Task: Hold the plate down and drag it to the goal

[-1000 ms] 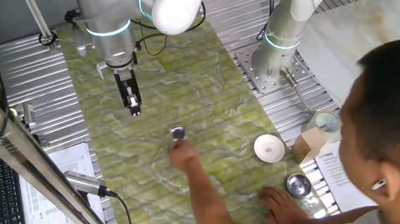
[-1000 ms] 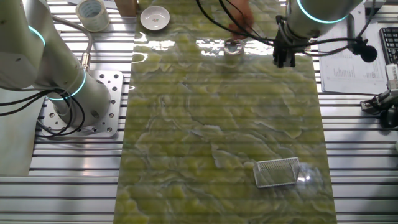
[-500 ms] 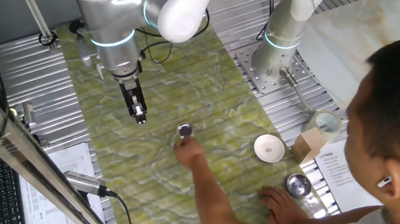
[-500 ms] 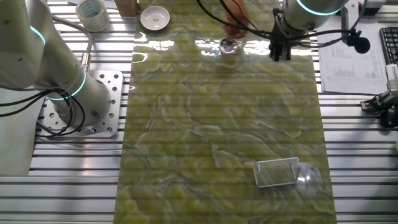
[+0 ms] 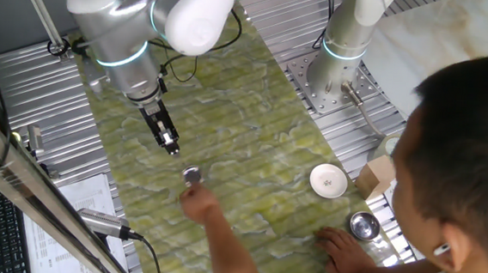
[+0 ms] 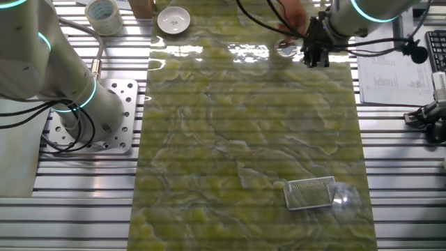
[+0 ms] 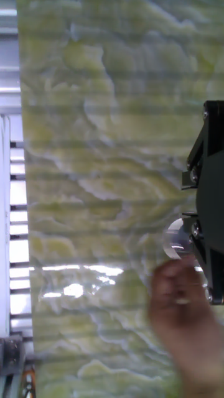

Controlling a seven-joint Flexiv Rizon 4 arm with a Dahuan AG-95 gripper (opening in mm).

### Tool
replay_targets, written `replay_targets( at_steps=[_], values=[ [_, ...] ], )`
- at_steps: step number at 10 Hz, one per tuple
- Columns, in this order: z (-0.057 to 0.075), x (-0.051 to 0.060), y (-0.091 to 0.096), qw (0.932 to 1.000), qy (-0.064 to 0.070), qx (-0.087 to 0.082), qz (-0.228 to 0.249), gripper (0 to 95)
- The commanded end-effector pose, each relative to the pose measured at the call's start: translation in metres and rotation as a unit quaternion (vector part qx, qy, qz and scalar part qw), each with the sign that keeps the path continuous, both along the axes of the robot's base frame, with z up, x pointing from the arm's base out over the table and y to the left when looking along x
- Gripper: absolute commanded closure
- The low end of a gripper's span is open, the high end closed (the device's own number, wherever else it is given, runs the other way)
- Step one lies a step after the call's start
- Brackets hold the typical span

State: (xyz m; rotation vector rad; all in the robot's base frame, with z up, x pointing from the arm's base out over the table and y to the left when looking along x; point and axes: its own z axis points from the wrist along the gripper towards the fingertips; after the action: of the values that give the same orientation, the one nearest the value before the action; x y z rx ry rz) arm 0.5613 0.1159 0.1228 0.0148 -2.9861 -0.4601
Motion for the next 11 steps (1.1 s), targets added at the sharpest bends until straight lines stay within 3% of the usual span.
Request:
replay_targets(
  at_steps=[1,5,6,8,10,11],
  values=[
    [-0.003,0.0,0.001,1.0,-0.002,0.001,-0.004,76.0],
    [-0.017,0.003,0.001,0.9997,-0.01,0.019,-0.014,76.0],
    [-0.017,0.002,0.003,0.9991,0.006,0.029,-0.031,76.0],
    [-0.017,0.002,0.003,0.9984,0.014,0.042,-0.036,76.0],
    [-0.017,0.002,0.003,0.9986,0.023,0.038,-0.029,76.0],
    [-0.018,0.002,0.002,0.9986,0.047,0.024,0.001,76.0]
  ],
)
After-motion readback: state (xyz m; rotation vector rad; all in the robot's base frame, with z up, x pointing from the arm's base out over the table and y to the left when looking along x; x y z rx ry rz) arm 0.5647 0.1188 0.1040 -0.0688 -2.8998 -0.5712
